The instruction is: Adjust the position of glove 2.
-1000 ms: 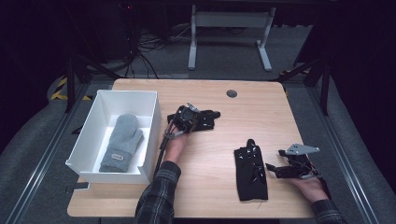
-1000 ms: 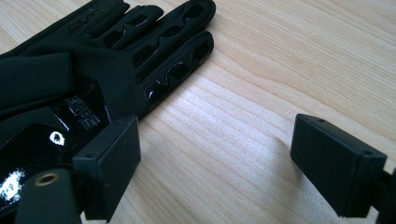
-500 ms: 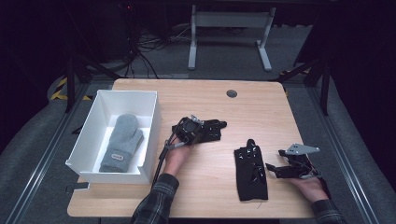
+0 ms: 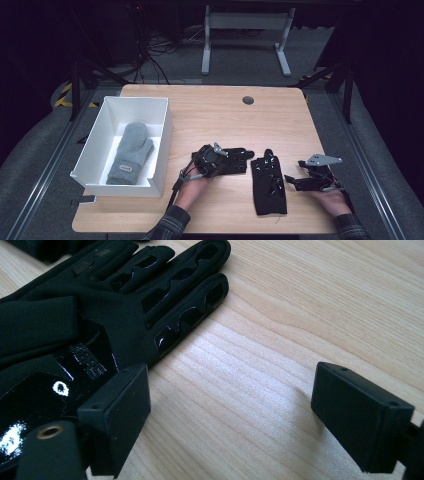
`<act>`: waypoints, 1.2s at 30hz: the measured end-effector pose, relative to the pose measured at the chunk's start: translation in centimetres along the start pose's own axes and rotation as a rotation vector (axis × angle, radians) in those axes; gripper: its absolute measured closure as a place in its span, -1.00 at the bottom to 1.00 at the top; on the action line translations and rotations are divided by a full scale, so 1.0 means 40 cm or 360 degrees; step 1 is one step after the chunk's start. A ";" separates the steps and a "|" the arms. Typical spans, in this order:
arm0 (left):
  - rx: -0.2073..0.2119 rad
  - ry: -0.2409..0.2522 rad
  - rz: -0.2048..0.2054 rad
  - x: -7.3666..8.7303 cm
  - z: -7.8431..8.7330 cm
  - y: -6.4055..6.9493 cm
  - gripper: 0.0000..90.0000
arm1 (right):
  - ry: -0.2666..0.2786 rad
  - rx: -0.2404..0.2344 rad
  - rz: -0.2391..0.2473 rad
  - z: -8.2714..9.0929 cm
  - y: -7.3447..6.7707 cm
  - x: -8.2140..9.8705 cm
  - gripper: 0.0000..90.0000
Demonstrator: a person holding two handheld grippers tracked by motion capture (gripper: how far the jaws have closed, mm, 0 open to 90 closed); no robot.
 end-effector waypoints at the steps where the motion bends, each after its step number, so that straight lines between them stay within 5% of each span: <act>1: 0.0006 -0.0004 -0.0005 0.002 0.001 0.006 1.00 | 0.0000 0.0000 0.0000 0.000 0.000 0.000 -0.63; 5: -0.0009 0.0036 -0.0031 -0.008 0.019 0.011 1.00 | 0.0000 0.0000 0.0000 0.000 0.000 0.000 -0.63; 12: -0.0165 0.0078 0.0037 -0.036 0.061 -0.085 1.00 | 0.0000 0.0000 0.0000 0.000 0.000 0.000 -0.63; 16: -0.0251 0.0026 0.0082 -0.029 0.065 -0.139 1.00 | 0.0000 0.0000 0.0000 0.000 0.000 0.000 -0.63; 19: -0.0261 -0.0030 0.0086 -0.010 0.055 -0.149 1.00 | 0.0000 -0.0001 0.0000 0.000 0.000 0.000 -0.63; 28: -0.0181 -0.0086 0.0055 0.037 0.066 -0.097 1.00 | 0.0000 0.0000 0.0000 0.000 0.000 0.000 -0.63; 36: 0.0003 -0.0041 0.0060 0.100 0.093 -0.021 1.00 | 0.0000 -0.0001 -0.0001 0.000 0.000 0.000 -0.63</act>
Point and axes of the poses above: each handheld gripper's, and its own axes: z roughly backward along the jaws, x roughly out of its underside, y roughly to its right, the point moved 7 cm from there along -z, roughly forward along the jaws
